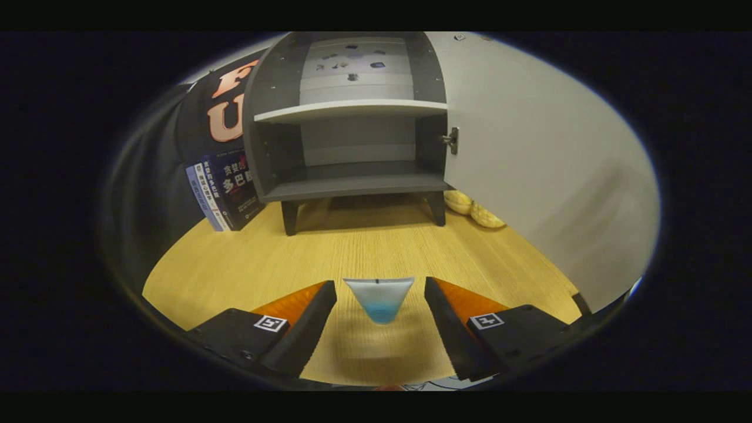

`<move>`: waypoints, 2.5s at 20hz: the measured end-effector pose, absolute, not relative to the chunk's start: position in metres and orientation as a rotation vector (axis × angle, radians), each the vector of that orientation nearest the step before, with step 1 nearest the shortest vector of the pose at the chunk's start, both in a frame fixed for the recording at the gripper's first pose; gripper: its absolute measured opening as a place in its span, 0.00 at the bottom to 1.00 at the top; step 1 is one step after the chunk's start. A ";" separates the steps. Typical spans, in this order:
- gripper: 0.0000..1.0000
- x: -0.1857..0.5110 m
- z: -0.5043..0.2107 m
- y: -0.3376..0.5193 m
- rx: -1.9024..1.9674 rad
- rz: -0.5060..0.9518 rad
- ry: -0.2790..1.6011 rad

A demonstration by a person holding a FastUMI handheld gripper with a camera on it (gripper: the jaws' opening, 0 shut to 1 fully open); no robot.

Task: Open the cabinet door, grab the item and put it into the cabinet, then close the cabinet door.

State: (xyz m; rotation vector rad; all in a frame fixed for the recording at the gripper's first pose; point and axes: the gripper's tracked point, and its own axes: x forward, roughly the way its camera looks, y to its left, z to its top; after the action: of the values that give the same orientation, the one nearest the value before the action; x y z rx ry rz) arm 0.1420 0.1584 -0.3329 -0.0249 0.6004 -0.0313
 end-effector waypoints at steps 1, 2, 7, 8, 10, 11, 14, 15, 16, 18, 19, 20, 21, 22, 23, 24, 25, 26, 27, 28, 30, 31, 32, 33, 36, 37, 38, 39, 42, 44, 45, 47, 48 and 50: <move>0.97 0.142 -0.342 0.157 -0.015 -0.034 0.615; 0.97 0.142 -0.350 0.155 -0.006 -0.036 0.629; 0.89 0.144 -0.365 0.149 0.025 -0.047 0.639; 0.87 0.144 -0.366 0.149 0.032 -0.048 0.639; 0.82 0.144 -0.366 0.152 0.050 -0.035 0.644; 0.69 0.147 -0.369 0.151 0.047 -0.044 0.649; 0.53 0.140 -0.364 0.160 0.070 0.003 0.691; 0.53 0.139 -0.357 0.163 0.090 0.014 0.691; 0.53 0.141 -0.346 0.164 0.103 0.015 0.679; 0.53 0.147 -0.310 0.164 0.115 0.012 0.620; 0.53 0.151 -0.290 0.164 0.117 0.012 0.584; 0.53 0.157 -0.268 0.166 0.122 0.015 0.544; 0.53 0.162 -0.245 0.167 0.123 0.019 0.508; 0.53 0.169 -0.221 0.168 0.124 0.024 0.468; 0.53 0.174 -0.198 0.169 0.120 0.029 0.429; 0.53 0.179 -0.176 0.170 0.111 0.031 0.395; 0.53 0.185 -0.154 0.171 0.107 0.033 0.364; 0.53 0.192 -0.134 0.175 0.104 0.039 0.337; 0.53 0.201 -0.116 0.178 0.100 0.044 0.314; 0.52 0.212 -0.098 0.181 0.094 0.053 0.294; 0.53 0.242 -0.059 0.191 0.081 0.084 0.230; 0.52 0.258 -0.043 0.196 0.066 0.096 0.202; 0.52 0.272 -0.026 0.203 0.058 0.110 0.181; 0.52 0.286 -0.011 0.211 0.066 0.130 0.168; 0.52 0.324 0.016 0.231 0.103 0.158 0.163; 0.52 0.337 0.020 0.233 0.103 0.151 0.171; 0.52 0.348 0.024 0.237 0.106 0.148 0.177; 0.52 0.360 0.028 0.241 0.104 0.156 0.179; 0.52 0.396 0.023 0.238 0.042 0.111 0.235; 0.53 0.415 0.015 0.246 0.016 0.122 0.279; 0.52 0.423 0.008 0.249 0.009 0.136 0.316; 0.52 0.436 -0.006 0.253 0.004 0.150 0.396; 0.53 0.442 -0.012 0.256 -0.001 0.161 0.428; 0.52 0.449 -0.023 0.258 -0.029 0.172 0.491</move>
State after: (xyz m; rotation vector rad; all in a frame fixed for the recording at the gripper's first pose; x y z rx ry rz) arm 0.4490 0.2577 -0.0227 -0.0293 0.4910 0.1722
